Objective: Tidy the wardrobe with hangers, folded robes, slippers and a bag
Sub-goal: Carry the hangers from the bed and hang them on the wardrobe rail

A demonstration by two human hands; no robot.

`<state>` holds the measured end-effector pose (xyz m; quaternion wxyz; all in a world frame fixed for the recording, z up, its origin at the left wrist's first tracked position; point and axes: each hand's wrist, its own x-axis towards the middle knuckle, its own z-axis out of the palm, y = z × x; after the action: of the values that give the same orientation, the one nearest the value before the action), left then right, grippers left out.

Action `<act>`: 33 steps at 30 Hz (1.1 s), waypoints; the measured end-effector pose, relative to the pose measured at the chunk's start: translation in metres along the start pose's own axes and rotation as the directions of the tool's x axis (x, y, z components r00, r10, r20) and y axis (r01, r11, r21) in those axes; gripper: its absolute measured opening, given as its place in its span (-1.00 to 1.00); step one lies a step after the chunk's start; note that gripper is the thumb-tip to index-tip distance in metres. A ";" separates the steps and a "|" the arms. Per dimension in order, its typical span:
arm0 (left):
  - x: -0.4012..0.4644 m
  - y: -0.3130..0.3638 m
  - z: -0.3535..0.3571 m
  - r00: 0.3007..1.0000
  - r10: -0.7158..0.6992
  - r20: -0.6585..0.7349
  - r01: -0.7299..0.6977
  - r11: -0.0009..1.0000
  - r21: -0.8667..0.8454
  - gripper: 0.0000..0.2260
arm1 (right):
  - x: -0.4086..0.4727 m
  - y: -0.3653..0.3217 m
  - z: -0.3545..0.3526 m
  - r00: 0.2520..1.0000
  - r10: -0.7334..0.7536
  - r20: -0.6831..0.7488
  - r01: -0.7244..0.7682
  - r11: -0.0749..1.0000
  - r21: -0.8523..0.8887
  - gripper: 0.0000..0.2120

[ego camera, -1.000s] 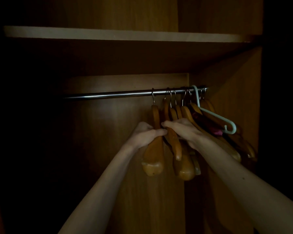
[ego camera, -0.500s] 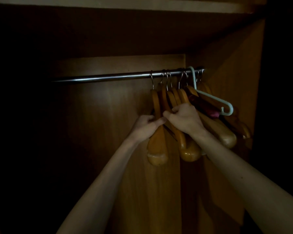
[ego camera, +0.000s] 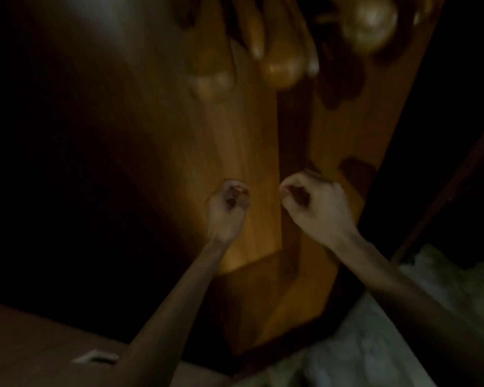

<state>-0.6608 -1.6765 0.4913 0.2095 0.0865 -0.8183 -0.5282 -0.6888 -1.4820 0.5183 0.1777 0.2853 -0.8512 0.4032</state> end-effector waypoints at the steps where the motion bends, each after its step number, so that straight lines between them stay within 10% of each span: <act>1: -0.016 -0.020 0.012 0.995 -0.053 0.090 0.049 0.998 0.045 -0.86 | -0.016 0.017 0.011 0.989 0.094 0.117 -0.090 0.995 -0.037 -0.91; 10: -0.139 -0.149 0.131 0.657 -0.425 0.623 0.162 0.886 0.433 -0.72 | -0.202 0.147 0.080 0.400 0.554 0.730 -0.551 0.782 -0.292 -0.79; 22: -0.211 -0.236 0.185 0.005 -0.478 0.878 -0.264 0.847 0.462 -0.92 | -0.399 0.134 0.107 -0.020 0.941 0.338 -0.986 0.039 -0.165 -0.81; 33: -0.286 -0.230 0.239 -0.371 -0.599 0.709 -0.642 0.717 0.271 -0.78 | -0.545 0.023 0.155 -0.591 0.800 0.104 -0.759 -0.596 0.263 -0.77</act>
<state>-0.5259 -1.4730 0.1279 -0.6088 -0.3432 -0.7150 0.0203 -0.2922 -1.4057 0.1200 -0.2283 -0.6493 -0.5674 0.4522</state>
